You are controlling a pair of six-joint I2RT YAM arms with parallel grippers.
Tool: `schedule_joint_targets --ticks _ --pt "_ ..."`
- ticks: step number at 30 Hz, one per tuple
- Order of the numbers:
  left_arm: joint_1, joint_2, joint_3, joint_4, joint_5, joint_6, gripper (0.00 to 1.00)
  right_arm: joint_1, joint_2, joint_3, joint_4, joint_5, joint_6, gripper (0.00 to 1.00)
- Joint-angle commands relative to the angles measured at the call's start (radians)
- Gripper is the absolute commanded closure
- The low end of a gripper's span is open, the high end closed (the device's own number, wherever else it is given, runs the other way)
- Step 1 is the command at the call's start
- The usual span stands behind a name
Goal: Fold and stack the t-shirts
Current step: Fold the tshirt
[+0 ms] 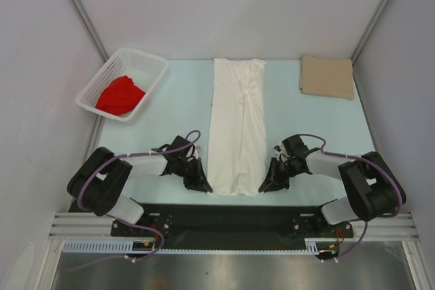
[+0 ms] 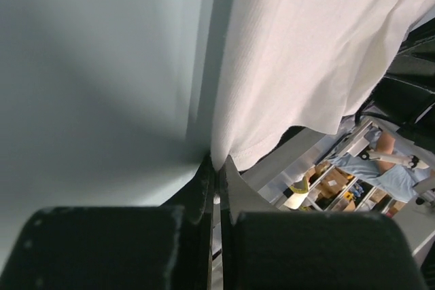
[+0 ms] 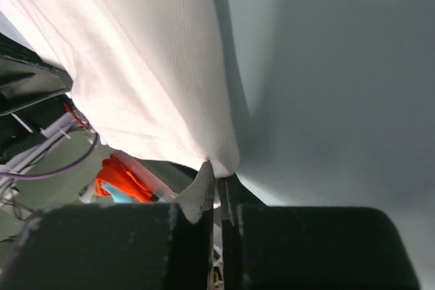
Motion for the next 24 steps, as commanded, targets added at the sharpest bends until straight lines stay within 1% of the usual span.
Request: schedule_joint_targets --ticks 1,4,6,8,9,10,11,12,13,14,15,16,17,18,20,21,22,23,24 --pt "-0.051 -0.033 -0.071 -0.119 -0.168 -0.002 1.00 0.049 -0.088 -0.081 -0.098 0.157 -0.003 1.00" --pt "-0.052 -0.105 -0.094 -0.143 -0.169 -0.017 1.00 0.077 -0.180 -0.118 -0.165 0.164 0.033 1.00" --pt "-0.052 -0.157 -0.087 -0.175 -0.176 -0.022 1.00 0.055 -0.265 -0.123 -0.219 0.165 0.035 1.00" --pt "-0.052 -0.191 -0.058 -0.230 -0.195 -0.022 1.00 0.031 -0.306 -0.092 -0.249 0.163 0.020 1.00" --pt "-0.052 -0.217 -0.009 -0.245 -0.214 -0.019 1.00 0.003 -0.307 -0.071 -0.280 0.166 -0.009 1.00" --pt "-0.051 -0.222 0.022 -0.286 -0.229 -0.008 1.00 -0.011 -0.300 -0.005 -0.298 0.178 -0.032 1.00" --pt "-0.051 -0.219 0.059 -0.307 -0.246 0.000 1.00 -0.031 -0.264 0.030 -0.315 0.183 -0.051 1.00" --pt "-0.049 -0.191 0.139 -0.322 -0.267 0.009 1.00 -0.075 -0.241 0.064 -0.337 0.181 -0.087 1.00" --pt "-0.040 -0.164 0.183 -0.357 -0.271 0.035 1.00 -0.109 -0.213 0.095 -0.323 0.139 -0.088 1.00" --pt "-0.034 -0.139 0.230 -0.374 -0.274 0.047 1.00 -0.132 -0.189 0.147 -0.310 0.131 -0.092 1.00" --pt "-0.029 -0.114 0.320 -0.386 -0.275 0.058 1.00 -0.152 -0.128 0.196 -0.326 0.131 -0.118 1.00" --pt "-0.014 -0.058 0.364 -0.405 -0.278 0.081 1.00 -0.173 -0.098 0.245 -0.334 0.132 -0.134 1.00" --pt "-0.008 -0.035 0.408 -0.416 -0.283 0.090 1.00 -0.181 -0.068 0.293 -0.338 0.132 -0.147 1.00" --pt "0.000 -0.006 0.488 -0.422 -0.289 0.100 1.00 -0.189 0.010 0.402 -0.352 0.131 -0.163 1.00" --pt "0.040 0.083 0.568 -0.434 -0.285 0.124 1.00 -0.207 0.110 0.521 -0.387 0.122 -0.224 1.00" --pt "0.053 0.114 0.650 -0.439 -0.280 0.132 1.00 -0.215 0.199 0.625 -0.426 0.122 -0.241 1.00" --pt "0.082 0.145 0.694 -0.455 -0.275 0.150 1.00 -0.219 0.242 0.678 -0.438 0.119 -0.258 1.00" --pt "0.098 0.212 0.733 -0.465 -0.274 0.158 1.00 -0.235 0.276 0.721 -0.446 0.112 -0.273 1.00" --pt "0.113 0.240 0.811 -0.474 -0.269 0.166 1.00 -0.239 0.305 0.803 -0.455 0.109 -0.279 1.00"
